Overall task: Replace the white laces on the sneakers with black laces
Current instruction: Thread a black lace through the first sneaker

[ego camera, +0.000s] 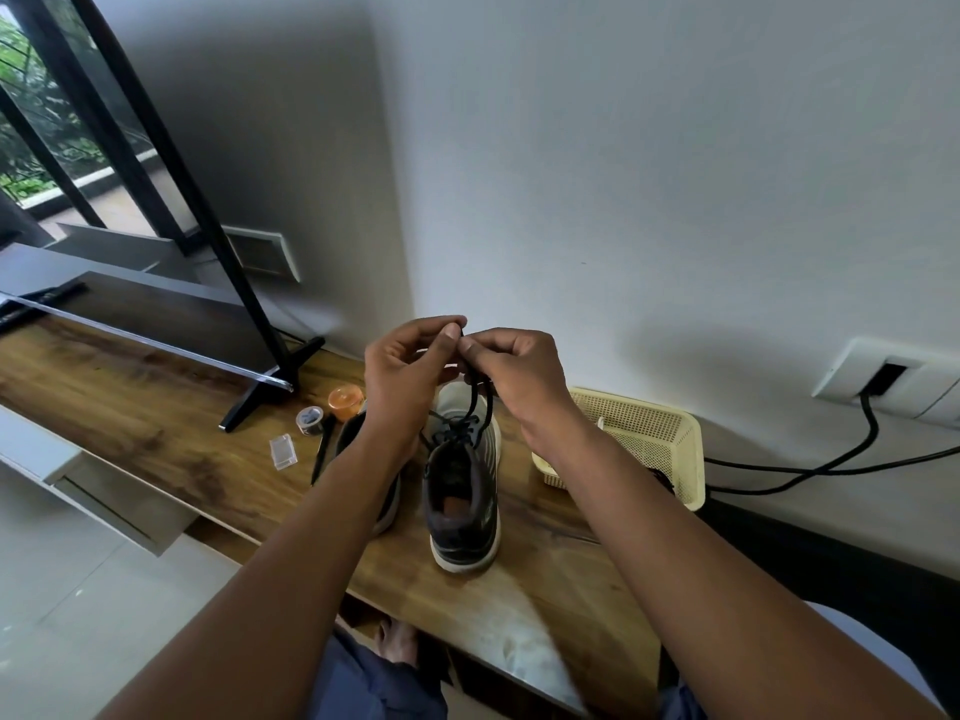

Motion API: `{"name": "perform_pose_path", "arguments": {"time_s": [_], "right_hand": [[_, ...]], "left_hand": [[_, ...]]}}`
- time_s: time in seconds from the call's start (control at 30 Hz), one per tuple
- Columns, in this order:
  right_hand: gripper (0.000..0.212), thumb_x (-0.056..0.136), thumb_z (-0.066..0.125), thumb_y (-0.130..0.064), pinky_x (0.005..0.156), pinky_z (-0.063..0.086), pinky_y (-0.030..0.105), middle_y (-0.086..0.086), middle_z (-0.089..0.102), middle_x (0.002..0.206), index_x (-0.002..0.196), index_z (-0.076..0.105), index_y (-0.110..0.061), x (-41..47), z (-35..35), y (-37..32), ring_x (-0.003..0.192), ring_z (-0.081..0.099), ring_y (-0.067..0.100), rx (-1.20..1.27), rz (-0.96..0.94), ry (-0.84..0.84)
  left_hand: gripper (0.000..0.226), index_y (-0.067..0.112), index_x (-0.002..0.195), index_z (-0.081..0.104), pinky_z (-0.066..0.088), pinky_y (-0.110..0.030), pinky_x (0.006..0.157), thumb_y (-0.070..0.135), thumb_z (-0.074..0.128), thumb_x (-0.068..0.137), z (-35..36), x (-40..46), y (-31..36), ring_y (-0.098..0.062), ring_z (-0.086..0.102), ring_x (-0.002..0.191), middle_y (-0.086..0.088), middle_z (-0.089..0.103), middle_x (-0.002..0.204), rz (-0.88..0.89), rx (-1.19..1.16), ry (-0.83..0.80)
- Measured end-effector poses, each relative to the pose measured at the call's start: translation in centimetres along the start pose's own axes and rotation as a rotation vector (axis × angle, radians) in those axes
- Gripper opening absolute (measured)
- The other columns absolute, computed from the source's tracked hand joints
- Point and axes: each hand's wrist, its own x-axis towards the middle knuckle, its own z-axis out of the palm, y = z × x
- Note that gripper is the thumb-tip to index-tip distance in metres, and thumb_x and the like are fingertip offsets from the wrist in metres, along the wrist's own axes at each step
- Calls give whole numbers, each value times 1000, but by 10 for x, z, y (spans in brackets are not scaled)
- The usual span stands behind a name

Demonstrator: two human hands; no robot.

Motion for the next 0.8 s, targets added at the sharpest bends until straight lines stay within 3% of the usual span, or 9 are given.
{"name": "perform_pose_path", "arguments": {"time_s": [0.07,0.13,0.23,0.33,0.4,0.47,0.57,0.63,0.8], "right_hand": [[12,94,76,-16,64,54,22,1,75,70,87,82,-8,-1,0,0,65,69,11,-5,-10,3],[13,94,75,-15,65,54,25,0,73,68,85,82,-8,0,0,0,64,67,11,-21,-12,11],[12,94,73,-11,73,60,33,4,74,71,86,80,-6,2,0,-2,67,67,14,-7,-7,31],[12,97,69,-6,78,63,38,12,74,76,91,78,0,2,0,-6,69,68,17,67,-2,28],[12,97,68,-5,74,63,36,12,72,75,93,77,1,2,0,-8,69,67,18,70,-16,23],[13,98,67,-5,69,58,32,11,70,73,92,77,1,3,1,-8,68,65,17,55,-38,9],[14,97,67,-6,67,57,28,11,70,70,88,78,-4,4,4,-5,66,64,14,-30,-94,-2],[14,96,69,-10,75,59,32,9,73,73,87,79,-8,6,5,-2,68,67,16,-101,-136,-5],[13,95,72,-16,83,61,39,0,74,72,84,80,-14,9,6,4,75,73,17,-220,-163,-14]], "left_hand": [[16,4,112,78,64,-46,83,11,71,99,-2,0,-1,-38,76,93,-19,78,104,-29,-31,-18],[14,7,109,79,63,-46,84,11,70,99,-4,0,-1,-39,76,95,-18,78,103,-37,-23,-31],[22,18,98,81,62,-34,79,9,62,92,-11,4,-3,-25,76,89,-9,80,94,-4,96,-130],[39,30,103,77,54,-21,80,17,59,70,-29,12,-12,-4,69,94,5,78,103,-87,407,-370],[39,39,113,74,51,-23,87,25,73,76,-40,13,-27,2,62,106,12,70,117,-180,684,-516],[37,37,120,76,56,-33,100,30,84,85,-46,10,-43,-3,65,111,12,71,121,-238,821,-602],[28,33,111,81,55,-39,106,24,87,85,-48,8,-57,-4,68,112,15,76,116,-241,832,-623],[24,33,106,82,55,-39,105,22,87,85,-50,11,-60,-2,69,109,17,77,111,-227,831,-611],[26,32,107,82,58,-40,100,36,89,82,-42,9,-65,-6,71,103,14,78,106,-194,882,-581]]}}
